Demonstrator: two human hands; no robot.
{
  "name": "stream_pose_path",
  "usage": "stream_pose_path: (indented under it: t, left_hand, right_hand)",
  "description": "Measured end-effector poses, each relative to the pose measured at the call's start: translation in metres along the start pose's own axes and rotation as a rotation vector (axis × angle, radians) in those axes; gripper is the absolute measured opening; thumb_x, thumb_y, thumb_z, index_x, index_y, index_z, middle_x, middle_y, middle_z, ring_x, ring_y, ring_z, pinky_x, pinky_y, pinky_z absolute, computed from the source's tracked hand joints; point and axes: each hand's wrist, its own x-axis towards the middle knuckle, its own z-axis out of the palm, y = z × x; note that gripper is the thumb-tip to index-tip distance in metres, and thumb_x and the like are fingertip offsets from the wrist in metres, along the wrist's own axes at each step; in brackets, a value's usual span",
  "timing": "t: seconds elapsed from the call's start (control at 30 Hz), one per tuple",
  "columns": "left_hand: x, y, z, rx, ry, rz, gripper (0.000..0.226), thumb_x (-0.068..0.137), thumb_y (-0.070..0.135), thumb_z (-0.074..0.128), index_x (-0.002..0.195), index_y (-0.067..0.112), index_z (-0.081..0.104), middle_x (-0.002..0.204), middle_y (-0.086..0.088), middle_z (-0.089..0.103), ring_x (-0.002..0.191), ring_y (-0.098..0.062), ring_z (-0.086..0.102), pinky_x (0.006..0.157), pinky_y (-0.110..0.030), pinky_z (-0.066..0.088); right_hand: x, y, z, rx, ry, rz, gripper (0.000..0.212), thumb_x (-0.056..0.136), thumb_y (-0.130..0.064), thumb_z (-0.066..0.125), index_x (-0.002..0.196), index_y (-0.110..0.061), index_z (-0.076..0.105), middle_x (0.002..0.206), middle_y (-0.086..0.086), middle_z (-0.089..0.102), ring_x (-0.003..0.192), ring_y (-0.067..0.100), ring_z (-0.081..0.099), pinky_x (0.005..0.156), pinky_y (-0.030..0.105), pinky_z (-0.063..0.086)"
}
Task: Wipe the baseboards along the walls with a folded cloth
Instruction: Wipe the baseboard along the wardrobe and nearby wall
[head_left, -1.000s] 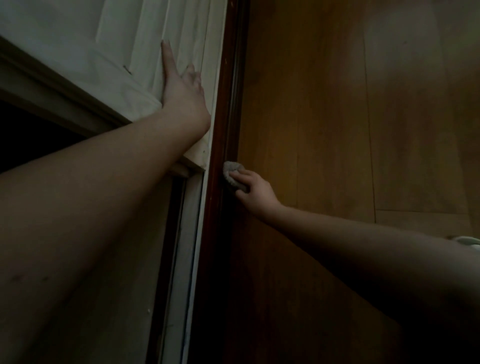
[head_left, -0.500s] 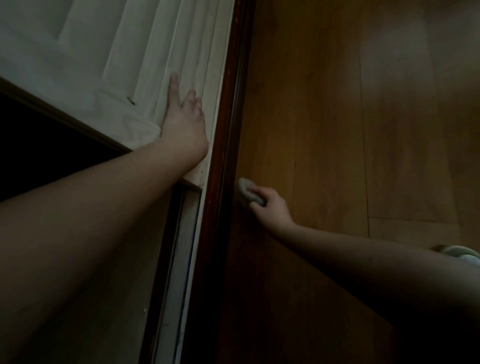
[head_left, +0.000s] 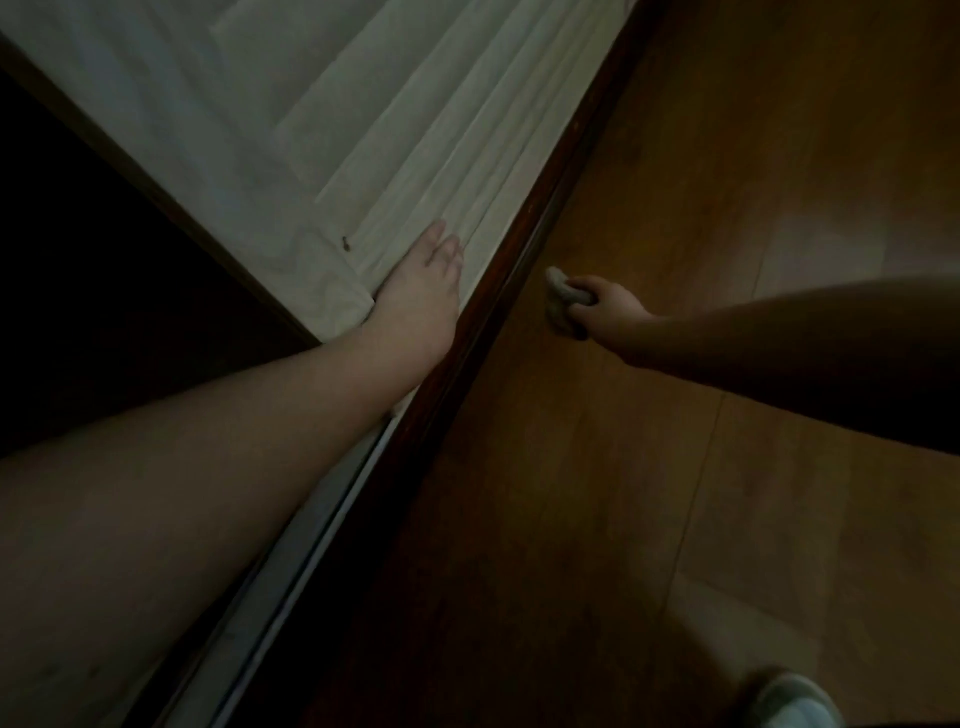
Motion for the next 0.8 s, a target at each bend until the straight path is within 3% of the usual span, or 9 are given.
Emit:
stream_pose_path:
  t: [0.07, 0.23, 0.37, 0.47, 0.57, 0.63, 0.7, 0.8]
  left_hand:
    - [-0.002, 0.000, -0.001, -0.087, 0.002, -0.012, 0.063, 0.106, 0.040, 0.016, 0.156, 0.002, 0.007, 0.163, -0.020, 0.001, 0.152, -0.032, 0.002, 0.121, -0.052, -0.007]
    - [-0.001, 0.005, -0.010, -0.438, 0.022, -0.104, 0.064, 0.104, 0.046, 0.021, 0.156, 0.010, 0.012, 0.164, -0.015, 0.007, 0.151, -0.030, 0.008, 0.123, -0.045, 0.003]
    - [-0.007, 0.029, 0.003, -0.397, 0.016, -0.180, 0.065, 0.104, 0.044, 0.019, 0.156, 0.006, 0.011, 0.164, -0.017, 0.006, 0.151, -0.030, 0.007, 0.121, -0.046, -0.001]
    - [-0.019, 0.046, 0.010, -0.339, -0.006, -0.186, 0.065, 0.104, 0.042, 0.019, 0.155, 0.004, 0.011, 0.164, -0.018, 0.008, 0.151, -0.032, 0.007, 0.121, -0.047, -0.003]
    - [-0.024, 0.051, 0.011, -0.308, -0.008, -0.169, 0.063, 0.104, 0.039, 0.020, 0.155, 0.003, 0.013, 0.164, -0.019, 0.008, 0.151, -0.032, 0.007, 0.121, -0.047, -0.003]
    - [-0.023, 0.049, 0.008, -0.310, 0.004, -0.173, 0.060, 0.105, 0.036, 0.018, 0.155, 0.002, 0.013, 0.163, -0.019, 0.008, 0.151, -0.033, 0.007, 0.122, -0.046, 0.001]
    - [-0.019, 0.047, 0.002, -0.317, -0.003, -0.185, 0.059, 0.105, 0.032, 0.017, 0.154, 0.002, 0.012, 0.163, -0.020, 0.007, 0.151, -0.034, 0.007, 0.122, -0.047, 0.004]
    - [-0.008, 0.046, -0.008, -0.337, -0.028, -0.178, 0.057, 0.105, 0.028, 0.018, 0.155, 0.002, 0.009, 0.164, -0.020, 0.004, 0.151, -0.034, 0.006, 0.122, -0.049, 0.008]
  right_hand:
    - [0.002, 0.011, -0.007, -0.009, -0.044, 0.002, 0.048, 0.097, -0.017, 0.054, 0.144, -0.022, 0.045, 0.130, 0.008, 0.058, 0.112, 0.026, 0.059, 0.092, 0.037, 0.052]
    - [0.028, 0.034, 0.006, 0.147, 0.050, 0.079, 0.055, 0.099, -0.019, 0.051, 0.150, -0.027, 0.035, 0.141, 0.007, 0.050, 0.106, 0.019, 0.055, 0.084, 0.028, 0.046]
    - [0.063, 0.036, 0.018, 0.210, 0.145, 0.051, 0.058, 0.101, -0.020, 0.049, 0.154, -0.027, 0.028, 0.145, 0.007, 0.047, 0.119, 0.025, 0.054, 0.089, 0.028, 0.043]
    - [0.077, 0.020, 0.039, 0.125, 0.054, -0.001, 0.056, 0.101, -0.020, 0.048, 0.153, -0.024, 0.030, 0.146, 0.009, 0.047, 0.125, 0.029, 0.052, 0.097, 0.035, 0.046]
    - [0.056, 0.010, 0.075, 0.092, -0.015, -0.025, 0.055, 0.099, -0.014, 0.048, 0.151, -0.017, 0.032, 0.150, 0.012, 0.042, 0.134, 0.029, 0.044, 0.113, 0.040, 0.037]
    - [0.021, 0.016, 0.095, 0.114, -0.009, -0.035, 0.056, 0.098, -0.010, 0.049, 0.151, -0.018, 0.034, 0.152, 0.008, 0.039, 0.137, 0.025, 0.040, 0.116, 0.035, 0.030]
    - [-0.024, 0.025, 0.113, 0.067, -0.127, -0.115, 0.054, 0.098, -0.008, 0.051, 0.150, -0.016, 0.037, 0.153, 0.009, 0.039, 0.140, 0.024, 0.038, 0.113, 0.026, 0.026]
    - [-0.095, 0.027, 0.141, 0.179, -0.521, -0.154, 0.046, 0.100, -0.003, 0.050, 0.145, -0.005, 0.042, 0.145, 0.019, 0.047, 0.130, 0.026, 0.048, 0.101, 0.017, 0.038]
